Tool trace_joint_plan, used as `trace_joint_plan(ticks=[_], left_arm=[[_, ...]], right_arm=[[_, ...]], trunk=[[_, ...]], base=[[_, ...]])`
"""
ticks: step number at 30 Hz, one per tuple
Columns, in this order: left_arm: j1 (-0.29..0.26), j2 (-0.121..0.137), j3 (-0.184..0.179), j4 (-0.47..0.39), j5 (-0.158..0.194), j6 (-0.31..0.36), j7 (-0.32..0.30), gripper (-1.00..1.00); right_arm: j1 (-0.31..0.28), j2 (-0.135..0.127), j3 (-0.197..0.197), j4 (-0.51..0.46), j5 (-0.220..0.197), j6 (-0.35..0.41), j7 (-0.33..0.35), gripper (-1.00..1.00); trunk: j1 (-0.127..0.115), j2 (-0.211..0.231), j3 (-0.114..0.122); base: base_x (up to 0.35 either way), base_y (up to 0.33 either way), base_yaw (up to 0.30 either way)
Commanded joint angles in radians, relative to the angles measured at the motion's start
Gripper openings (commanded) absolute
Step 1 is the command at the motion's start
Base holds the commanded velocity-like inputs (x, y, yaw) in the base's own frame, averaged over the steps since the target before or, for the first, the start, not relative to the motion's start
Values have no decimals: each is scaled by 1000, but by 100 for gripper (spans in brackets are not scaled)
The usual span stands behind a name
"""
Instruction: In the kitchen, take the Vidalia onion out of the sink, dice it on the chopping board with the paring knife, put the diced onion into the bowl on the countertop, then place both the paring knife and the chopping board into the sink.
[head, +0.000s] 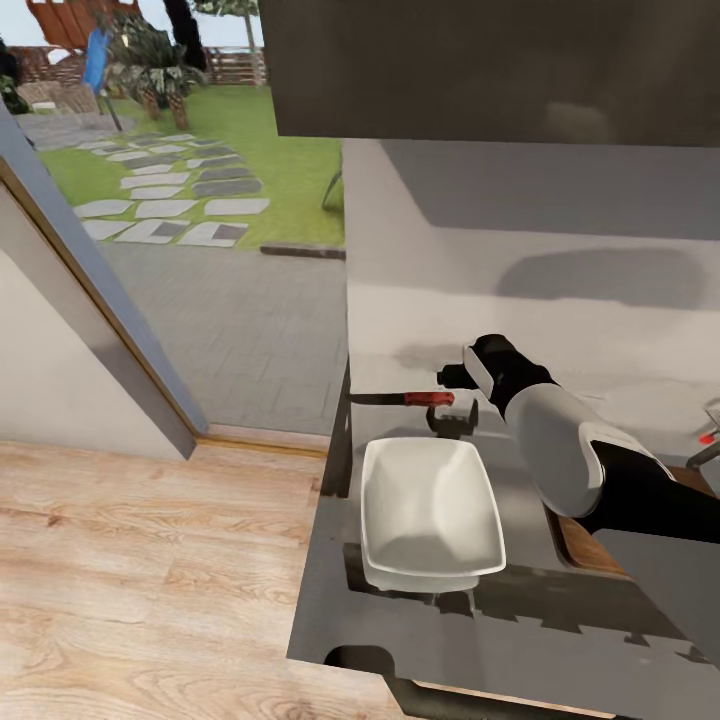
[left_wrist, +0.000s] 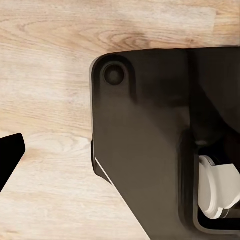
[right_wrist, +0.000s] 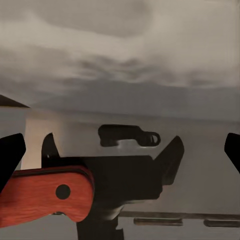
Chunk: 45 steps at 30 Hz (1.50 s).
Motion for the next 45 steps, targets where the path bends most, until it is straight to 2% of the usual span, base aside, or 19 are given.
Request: trace_joint_plan(ticks=[1, 39, 45], left_arm=[[1, 1, -9, -2, 9, -1, 4, 100], [1, 1, -9, -2, 9, -1, 4, 100], [1, 1, -9, -1, 9, -1, 4, 100]], right_arm=[[-1, 1, -8, -1, 9, 4, 0, 100], [-1, 1, -8, 1, 9, 4, 1, 100], [-1, 1, -8, 2, 10, -24, 0, 100]], trunk=[[1, -2, -1], [1, -2, -1], [1, -2, -1]], base=[[0, 0, 0], [0, 0, 0], [-105, 0, 0]])
